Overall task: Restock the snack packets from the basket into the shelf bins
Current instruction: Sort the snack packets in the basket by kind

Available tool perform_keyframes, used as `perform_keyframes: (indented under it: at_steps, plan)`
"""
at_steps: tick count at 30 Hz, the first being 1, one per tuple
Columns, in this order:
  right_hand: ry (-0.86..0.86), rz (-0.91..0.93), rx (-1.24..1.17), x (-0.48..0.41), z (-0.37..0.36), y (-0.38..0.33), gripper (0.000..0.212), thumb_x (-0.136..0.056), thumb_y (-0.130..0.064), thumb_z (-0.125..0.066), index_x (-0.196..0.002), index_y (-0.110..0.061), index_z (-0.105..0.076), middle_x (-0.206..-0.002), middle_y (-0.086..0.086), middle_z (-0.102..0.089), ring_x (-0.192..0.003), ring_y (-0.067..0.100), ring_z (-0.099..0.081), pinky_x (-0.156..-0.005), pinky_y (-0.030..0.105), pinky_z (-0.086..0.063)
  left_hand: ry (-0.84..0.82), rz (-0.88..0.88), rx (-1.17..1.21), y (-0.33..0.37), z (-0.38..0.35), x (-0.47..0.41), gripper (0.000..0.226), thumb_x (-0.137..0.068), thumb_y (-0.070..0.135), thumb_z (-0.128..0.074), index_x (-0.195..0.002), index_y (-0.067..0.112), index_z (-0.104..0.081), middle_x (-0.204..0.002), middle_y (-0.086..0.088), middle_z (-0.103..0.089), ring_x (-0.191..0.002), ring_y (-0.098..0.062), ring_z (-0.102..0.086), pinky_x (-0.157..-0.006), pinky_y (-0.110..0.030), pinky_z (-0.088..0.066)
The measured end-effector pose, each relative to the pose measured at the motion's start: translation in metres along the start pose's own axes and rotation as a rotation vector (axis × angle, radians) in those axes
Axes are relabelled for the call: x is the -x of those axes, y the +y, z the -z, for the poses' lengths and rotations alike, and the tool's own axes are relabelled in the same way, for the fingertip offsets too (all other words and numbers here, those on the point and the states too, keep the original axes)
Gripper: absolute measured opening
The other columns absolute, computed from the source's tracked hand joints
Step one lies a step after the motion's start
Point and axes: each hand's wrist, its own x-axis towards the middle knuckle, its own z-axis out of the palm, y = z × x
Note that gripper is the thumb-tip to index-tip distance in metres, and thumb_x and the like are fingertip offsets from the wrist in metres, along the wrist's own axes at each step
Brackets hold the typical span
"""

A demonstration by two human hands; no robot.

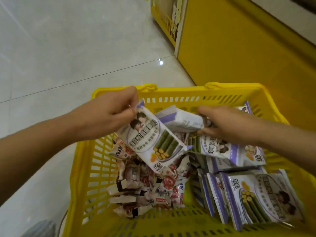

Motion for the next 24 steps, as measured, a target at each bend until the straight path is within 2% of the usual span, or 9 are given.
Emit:
perform_keyframes:
  at_steps: [5, 8, 10, 12, 14, 16, 18, 22, 24]
  plan:
    - [0.126, 0.086, -0.062, 0.035, 0.025, 0.033, 0.03, -0.084, -0.037, -0.067, -0.089, -0.044, -0.038, -0.069, -0.02, -0.051, -0.069, -0.014, -0.052, -0.053, 0.008, -0.037, 0.27, 0.22, 0.422, 0.013, -0.015, -0.021, 0.019, -0.1, 0.027, -0.044, -0.082, 0.031, -0.045, -0.065, 0.013, -0.054, -0.052, -0.002, -0.046, -0.043, -0.014, -0.038]
    - [0.093, 0.078, 0.011, 0.059, 0.018, 0.049, 0.02, -0.084, -0.054, -0.05, -0.095, -0.058, -0.034, -0.066, -0.027, -0.044, -0.066, -0.019, -0.048, -0.046, 0.01, -0.031, 0.304, 0.318, 0.554, 0.032, -0.036, -0.039, 0.01, -0.099, 0.029, -0.04, -0.1, 0.031, -0.05, -0.064, 0.012, -0.062, -0.052, -0.005, -0.053, -0.041, -0.014, -0.039]
    - [0.091, 0.049, 0.067, 0.072, 0.01, 0.065, 0.026, -0.082, -0.061, -0.04, -0.106, -0.05, -0.043, -0.07, -0.031, -0.041, -0.065, -0.019, -0.048, -0.044, 0.009, -0.031, 0.349, 0.358, 0.633, 0.048, -0.049, -0.054, 0.016, -0.099, 0.026, -0.04, -0.108, 0.029, -0.051, -0.064, 0.013, -0.065, -0.05, 0.0, -0.058, -0.041, -0.011, -0.04]
    - [0.107, 0.074, 0.111, 0.078, 0.008, 0.074, 0.035, -0.082, -0.048, -0.047, -0.112, -0.031, -0.05, -0.077, -0.036, -0.046, -0.067, -0.021, -0.049, -0.043, 0.003, -0.031, 0.405, 0.388, 0.695, 0.062, -0.056, -0.072, 0.018, -0.099, 0.024, -0.039, -0.111, 0.03, -0.052, -0.075, 0.01, -0.067, -0.057, 0.0, -0.064, -0.045, -0.013, -0.044]
    - [0.123, 0.161, 0.193, 0.081, 0.007, 0.075, 0.029, -0.084, -0.042, -0.052, -0.11, -0.03, -0.05, -0.093, -0.028, -0.058, -0.078, -0.015, -0.053, -0.061, -0.001, -0.037, 0.468, 0.439, 0.784, 0.073, -0.062, -0.09, 0.019, -0.099, 0.026, -0.039, -0.111, 0.032, -0.052, -0.092, 0.0, -0.068, -0.071, -0.014, -0.067, -0.052, -0.022, -0.048]
    - [0.167, 0.255, 0.252, 0.083, 0.005, 0.077, 0.023, -0.088, -0.04, -0.049, -0.109, -0.03, -0.048, -0.113, -0.007, -0.065, -0.101, 0.007, -0.062, -0.085, 0.02, -0.048, 0.496, 0.476, 0.841, 0.076, -0.072, -0.1, 0.019, -0.1, 0.027, -0.037, -0.112, 0.032, -0.051, -0.097, -0.002, -0.067, -0.071, -0.02, -0.064, -0.051, -0.025, -0.049]
    - [0.235, 0.302, 0.285, 0.089, 0.005, 0.075, 0.023, -0.09, -0.038, -0.043, -0.109, -0.027, -0.048, -0.118, 0.001, -0.066, -0.107, 0.018, -0.063, -0.092, 0.031, -0.047, 0.457, 0.488, 0.786, 0.076, -0.091, -0.101, 0.02, -0.1, 0.028, -0.036, -0.114, 0.032, -0.049, -0.09, 0.003, -0.067, -0.071, -0.017, -0.065, -0.056, -0.032, -0.053]
    - [0.356, 0.33, 0.296, 0.106, 0.004, 0.083, 0.027, -0.099, -0.04, -0.032, -0.104, -0.021, -0.05, -0.106, 0.007, -0.068, -0.096, 0.022, -0.066, -0.08, 0.033, -0.056, 0.47, 0.578, 0.883, 0.072, -0.132, -0.102, 0.014, -0.101, 0.026, -0.041, -0.112, 0.026, -0.05, -0.086, 0.002, -0.066, -0.054, -0.001, -0.065, -0.043, -0.023, -0.05]
    - [0.398, 0.326, 0.282, 0.114, 0.002, 0.087, 0.03, -0.1, -0.042, -0.03, -0.103, -0.02, -0.05, -0.104, 0.009, -0.068, -0.092, 0.022, -0.065, -0.077, 0.031, -0.054, 0.463, 0.645, 0.957, 0.071, -0.148, -0.109, 0.015, -0.101, 0.028, -0.042, -0.115, 0.027, -0.047, -0.093, -0.001, -0.067, -0.066, -0.009, -0.07, -0.051, -0.027, -0.056]
